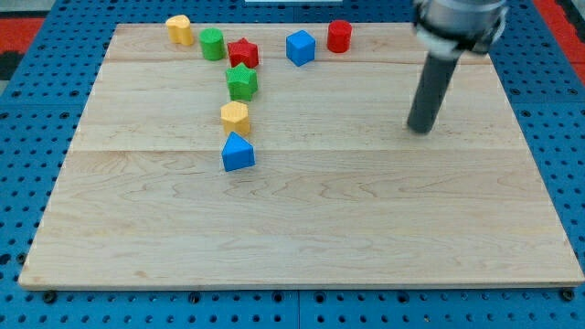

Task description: Nudge the yellow heart slightly up

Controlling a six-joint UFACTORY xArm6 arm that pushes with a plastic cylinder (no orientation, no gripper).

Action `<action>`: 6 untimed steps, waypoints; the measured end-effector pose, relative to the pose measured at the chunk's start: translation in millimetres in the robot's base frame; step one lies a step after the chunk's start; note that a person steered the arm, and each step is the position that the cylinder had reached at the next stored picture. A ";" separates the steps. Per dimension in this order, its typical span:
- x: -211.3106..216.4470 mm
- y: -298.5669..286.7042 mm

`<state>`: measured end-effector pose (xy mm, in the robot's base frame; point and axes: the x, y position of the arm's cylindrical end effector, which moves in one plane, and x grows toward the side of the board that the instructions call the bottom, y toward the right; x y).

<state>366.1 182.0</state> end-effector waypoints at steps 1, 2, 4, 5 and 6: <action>-110.5 -31.3; -152.5 -121.4; -163.6 -218.5; -161.0 -207.9; -163.9 -206.0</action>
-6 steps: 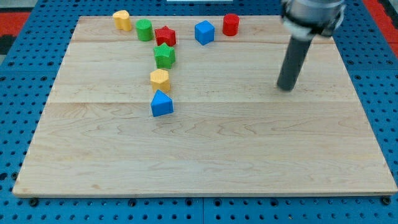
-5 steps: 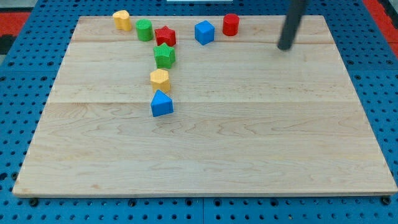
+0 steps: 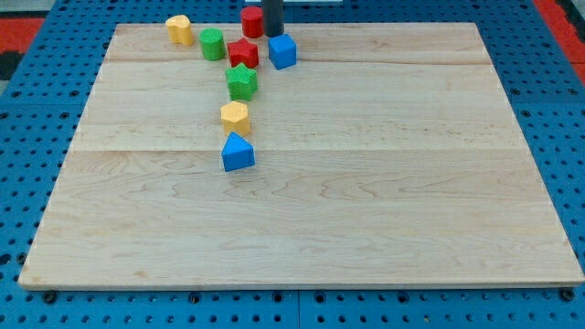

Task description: Nudge the yellow heart slightly up

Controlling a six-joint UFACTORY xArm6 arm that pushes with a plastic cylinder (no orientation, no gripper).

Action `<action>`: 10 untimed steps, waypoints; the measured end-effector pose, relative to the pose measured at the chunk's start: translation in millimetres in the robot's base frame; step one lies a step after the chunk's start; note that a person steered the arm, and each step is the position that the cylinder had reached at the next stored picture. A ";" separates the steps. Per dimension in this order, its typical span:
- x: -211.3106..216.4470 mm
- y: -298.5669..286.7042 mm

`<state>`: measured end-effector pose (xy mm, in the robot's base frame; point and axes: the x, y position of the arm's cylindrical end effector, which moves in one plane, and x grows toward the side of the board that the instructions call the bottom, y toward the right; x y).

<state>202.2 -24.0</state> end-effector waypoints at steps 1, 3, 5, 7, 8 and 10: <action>32.7 128.0; 309.4 31.2; 221.1 -239.4; 181.2 -261.6; 66.7 -176.3; -10.3 -134.3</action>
